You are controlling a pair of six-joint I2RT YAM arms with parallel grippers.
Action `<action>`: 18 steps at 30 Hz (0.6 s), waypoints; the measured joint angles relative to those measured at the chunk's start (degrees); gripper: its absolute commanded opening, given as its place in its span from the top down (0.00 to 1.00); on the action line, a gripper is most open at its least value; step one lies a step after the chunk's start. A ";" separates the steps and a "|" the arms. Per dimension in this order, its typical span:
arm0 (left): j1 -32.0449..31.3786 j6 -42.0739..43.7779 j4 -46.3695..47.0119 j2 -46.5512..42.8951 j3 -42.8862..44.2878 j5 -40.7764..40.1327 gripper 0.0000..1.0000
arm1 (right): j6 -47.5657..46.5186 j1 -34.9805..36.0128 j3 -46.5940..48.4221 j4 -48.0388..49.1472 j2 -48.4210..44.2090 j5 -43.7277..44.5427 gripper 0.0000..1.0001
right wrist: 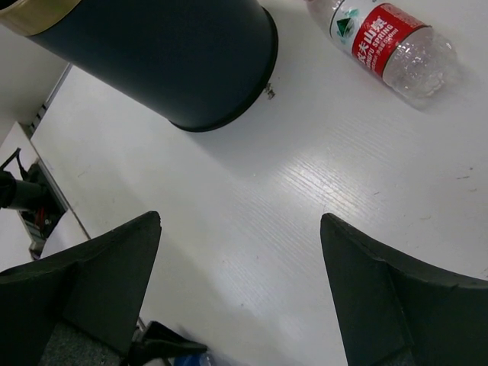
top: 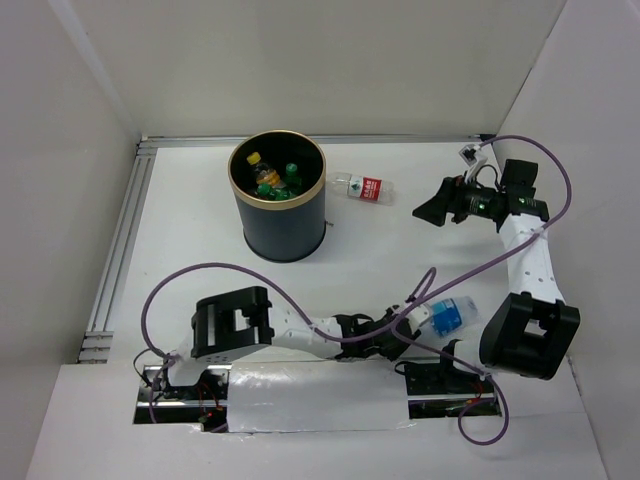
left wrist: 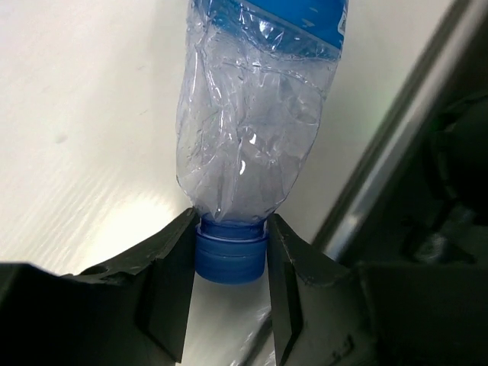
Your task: Put the plastic bottles in the bin
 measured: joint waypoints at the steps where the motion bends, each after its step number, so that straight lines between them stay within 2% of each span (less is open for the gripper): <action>1: 0.22 -0.44 -0.37 -0.94 -1.03 -0.79 1.00 | 0.02 -0.02 -0.07 0.00 -0.15 0.07 0.00; 4: 1.42 -1.25 -3.89 -6.47 -6.47 -3.65 1.00 | -0.17 -0.04 -0.09 0.57 -0.74 0.52 0.00; 9: 4.61 -0.85 -13.29 -22.77 -14.56 -8.98 1.00 | 0.09 -0.66 0.44 3.19 -0.92 1.55 0.00; 14: 6.45 2.34 -16.63 -40.57 -14.19 -13.20 1.00 | 2.08 -1.03 3.26 7.28 1.68 1.36 0.00; 18: 6.75 5.09 -18.38 -49.72 -11.26 -16.85 1.00 | 3.61 -1.09 4.33 10.25 4.15 0.87 0.00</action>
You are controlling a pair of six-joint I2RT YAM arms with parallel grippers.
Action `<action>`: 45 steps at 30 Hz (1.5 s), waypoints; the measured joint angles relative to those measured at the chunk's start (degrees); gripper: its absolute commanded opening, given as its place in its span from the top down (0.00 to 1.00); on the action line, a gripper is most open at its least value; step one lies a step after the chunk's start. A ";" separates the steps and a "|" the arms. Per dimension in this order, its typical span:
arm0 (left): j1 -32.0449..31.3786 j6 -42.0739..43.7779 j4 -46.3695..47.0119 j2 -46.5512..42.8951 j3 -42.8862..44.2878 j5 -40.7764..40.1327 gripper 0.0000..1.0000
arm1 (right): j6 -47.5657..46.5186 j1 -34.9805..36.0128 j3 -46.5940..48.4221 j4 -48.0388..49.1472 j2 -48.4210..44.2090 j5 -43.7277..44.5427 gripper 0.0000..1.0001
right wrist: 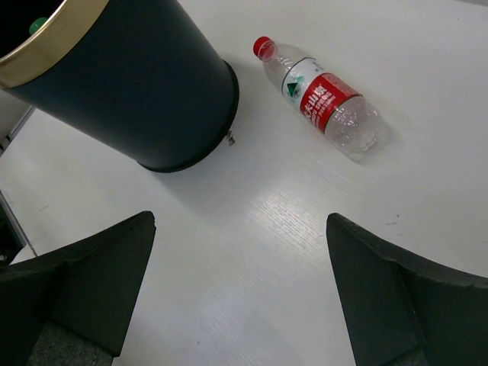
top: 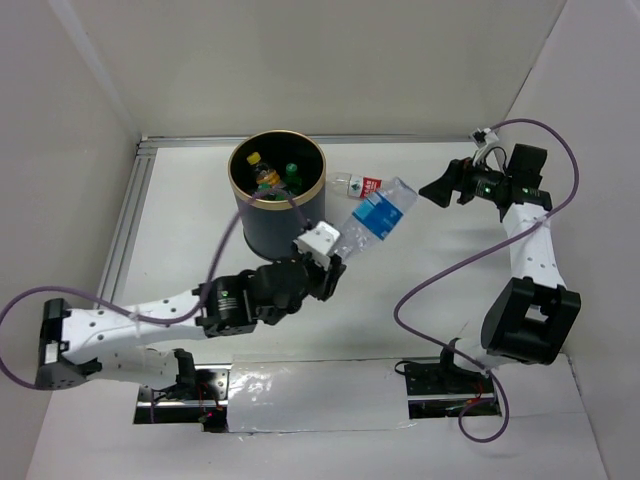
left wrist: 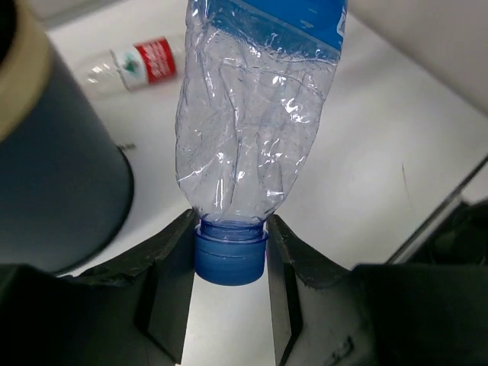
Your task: Put the plastic bottles in the bin
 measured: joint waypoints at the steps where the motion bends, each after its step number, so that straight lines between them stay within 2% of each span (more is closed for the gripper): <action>1: 0.26 0.28 -0.52 -1.77 0.72 -1.11 1.00 | 0.24 0.02 0.20 0.48 0.55 -0.02 0.00; 6: 6.25 0.68 -3.56 -6.73 1.84 -8.76 1.00 | 0.15 0.85 3.13 1.36 3.45 0.96 0.00; 12: 20.65 -0.15 -9.09 -6.91 4.02 -13.44 1.00 | -0.42 3.80 4.81 1.44 5.46 2.32 0.00; 21: 32.28 0.09 -10.49 -2.49 6.78 -8.46 0.95 | -0.85 5.73 5.31 1.62 7.23 3.19 0.00; 26: 36.63 0.24 -10.16 2.99 9.20 -3.67 0.87 | -0.90 6.01 5.31 1.88 7.43 3.48 0.00; 27: 37.03 0.26 -10.19 3.85 9.77 -2.93 0.80 | -0.92 6.10 5.31 1.90 7.45 3.54 0.00; 29: 37.44 0.39 -10.10 5.40 10.99 -1.66 0.75 | -1.03 6.21 5.31 1.99 7.56 3.61 0.00; 32: 37.59 0.50 -9.57 6.80 12.20 -0.07 0.56 | -1.03 6.27 5.31 2.40 7.98 3.76 0.00; 33: 37.70 0.52 -9.38 6.88 12.26 0.33 0.50 | -1.05 6.36 5.31 2.60 8.20 3.91 0.00; 34: 37.79 0.66 -9.40 6.95 12.28 0.61 0.38 | -1.03 6.47 5.31 2.78 8.46 4.02 0.00; 36: 37.88 1.33 -9.31 6.95 12.33 1.22 0.29 | -1.14 6.64 5.31 3.26 9.31 4.35 0.00; 37: 37.92 1.40 -9.33 6.97 12.33 1.38 0.19 | -1.49 6.78 5.31 3.67 9.90 4.55 0.00; 39: 38.01 1.73 -9.44 6.99 12.33 1.68 0.10 | -2.91 7.15 5.95 3.91 11.91 4.96 0.00; 41: 38.05 1.73 -9.42 6.99 12.33 1.81 0.06 | -5.77 7.87 7.74 3.85 14.88 5.27 0.00; 45: 38.05 1.55 -10.67 6.99 13.18 2.03 0.03 | -16.09 10.49 11.93 2.73 20.35 5.75 0.00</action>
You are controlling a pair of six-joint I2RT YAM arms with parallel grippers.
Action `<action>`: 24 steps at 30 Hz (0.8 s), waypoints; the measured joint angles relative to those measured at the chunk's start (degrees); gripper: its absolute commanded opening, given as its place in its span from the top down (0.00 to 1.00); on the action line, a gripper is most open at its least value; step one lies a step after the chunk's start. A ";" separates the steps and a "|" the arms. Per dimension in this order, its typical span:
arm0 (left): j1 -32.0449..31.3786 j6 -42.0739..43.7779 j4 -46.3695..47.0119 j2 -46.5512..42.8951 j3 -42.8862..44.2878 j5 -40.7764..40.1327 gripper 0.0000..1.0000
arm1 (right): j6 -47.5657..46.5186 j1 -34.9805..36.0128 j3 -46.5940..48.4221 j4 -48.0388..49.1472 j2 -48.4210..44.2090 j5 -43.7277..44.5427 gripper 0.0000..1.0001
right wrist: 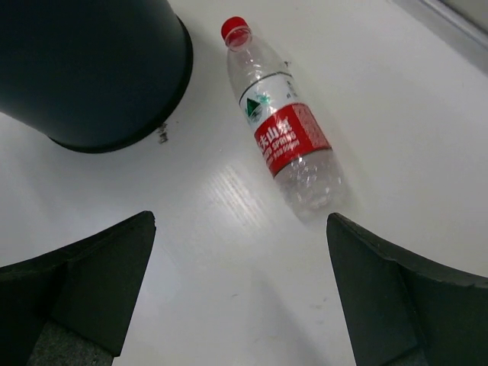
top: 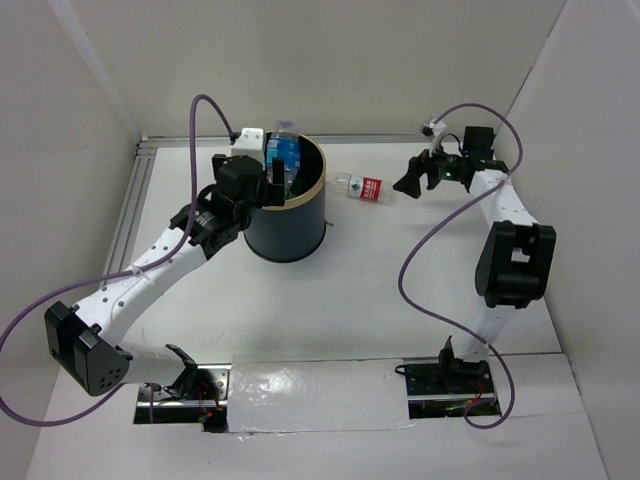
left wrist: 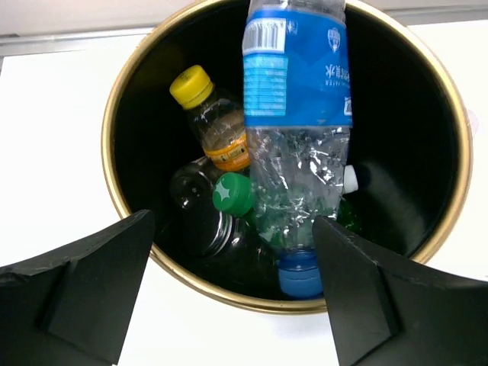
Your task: Put the plastic bottles in the bin
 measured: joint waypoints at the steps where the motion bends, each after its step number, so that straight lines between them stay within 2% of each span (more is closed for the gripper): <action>1: -0.02 -0.02 -0.39 -0.02 0.55 0.00 0.01 | -2.64 0.87 1.18 -0.46 1.18 0.17 0.00; 4: -1.07 -0.15 -1.55 -1.42 1.88 -1.05 0.01 | -11.19 4.52 6.69 -2.05 5.73 1.68 0.00; 9: -5.31 -3.32 -4.39 -11.10 -0.66 -1.99 0.01 | -19.58 11.21 20.72 -4.24 17.14 5.51 0.00; 11: -7.30 -4.98 -5.09 -20.00 -5.42 -1.92 0.01 | -21.73 13.09 25.97 -5.73 21.99 7.43 0.00; 14: -8.41 -9.73 -8.48 -28.83 -11.91 -2.05 0.01 | -23.52 15.13 31.32 -7.08 28.79 9.27 0.00; 18: -9.92 -17.00 -14.36 -33.55 -18.40 -1.99 0.01 | -26.08 16.70 32.30 -9.38 34.14 13.44 0.00; 20: -10.73 -20.17 -16.96 -34.49 -21.24 -1.97 0.01 | -26.86 17.25 32.24 -9.79 35.85 16.28 0.07; 22: -11.37 -22.69 -18.80 -34.60 -23.41 -1.92 0.01 | -27.74 17.62 31.58 -9.77 36.76 18.75 0.23; 23: -11.56 -23.28 -19.52 -34.62 -24.13 -1.92 0.01 | -28.46 17.66 31.58 -9.99 36.83 19.04 0.51; 24: -11.76 -24.17 -20.00 -34.64 -24.57 -1.92 0.01 | -29.55 17.73 31.63 -10.01 36.76 20.13 0.65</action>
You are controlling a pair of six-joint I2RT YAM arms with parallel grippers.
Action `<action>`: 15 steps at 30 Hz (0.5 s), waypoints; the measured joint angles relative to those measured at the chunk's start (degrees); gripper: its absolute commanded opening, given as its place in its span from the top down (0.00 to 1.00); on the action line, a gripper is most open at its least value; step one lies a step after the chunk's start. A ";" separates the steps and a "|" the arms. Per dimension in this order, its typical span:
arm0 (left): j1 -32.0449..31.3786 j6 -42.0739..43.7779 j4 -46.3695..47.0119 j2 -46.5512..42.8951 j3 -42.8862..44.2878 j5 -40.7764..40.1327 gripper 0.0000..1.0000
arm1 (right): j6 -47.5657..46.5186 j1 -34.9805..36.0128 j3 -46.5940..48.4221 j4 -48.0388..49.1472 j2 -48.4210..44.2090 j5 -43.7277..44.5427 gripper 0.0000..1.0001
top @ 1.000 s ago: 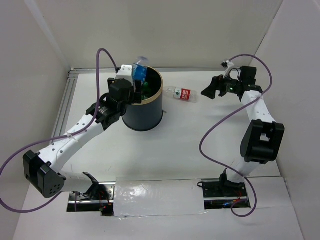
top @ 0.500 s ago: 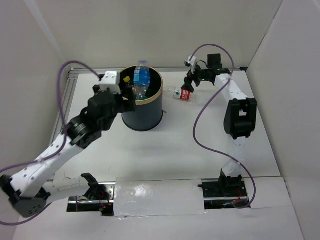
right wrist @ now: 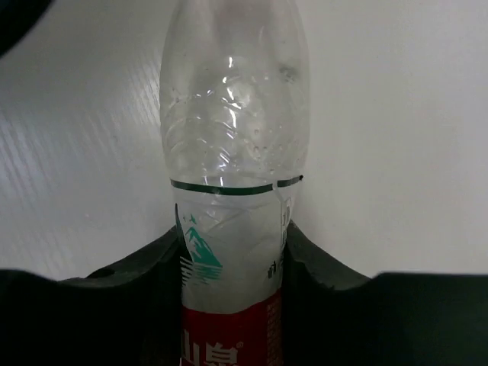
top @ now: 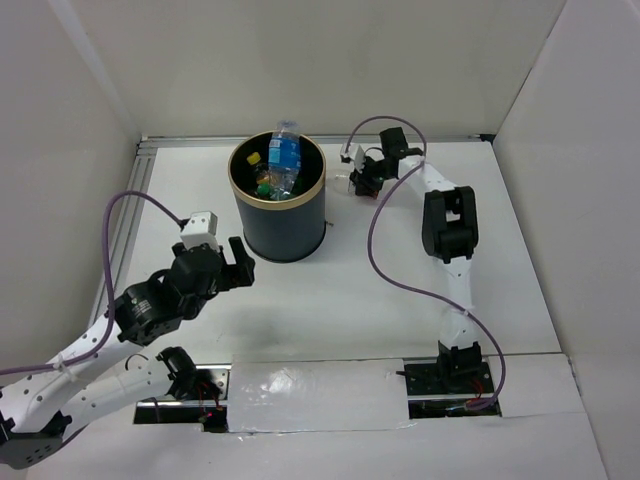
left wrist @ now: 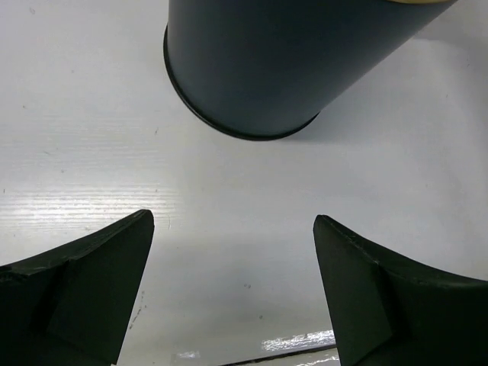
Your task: Put the plastic bottles in the bin
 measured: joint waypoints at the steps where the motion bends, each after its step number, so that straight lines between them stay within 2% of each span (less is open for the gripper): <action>1: -0.24 -0.46 -0.33 0.00 -0.26 -0.02 0.01 | -0.46 0.00 0.13 0.02 -0.35 0.26 0.76; 3: -0.46 -1.57 -0.57 0.15 -0.35 -0.04 0.01 | -0.81 -0.24 -0.11 -0.68 -1.40 0.79 0.94; 9: -1.51 -4.00 0.57 0.20 -2.91 -0.26 0.01 | 3.96 -3.72 -6.01 -3.61 -10.12 -0.70 0.95; 13: -1.90 -5.77 1.22 -0.11 -6.67 -0.07 0.01 | 7.43 -5.66 -6.16 -1.11 -22.91 -2.95 0.94; 15: -2.16 -6.25 1.25 -0.11 -7.50 0.07 0.01 | 8.94 -4.22 -5.84 2.08 -30.12 -3.78 0.91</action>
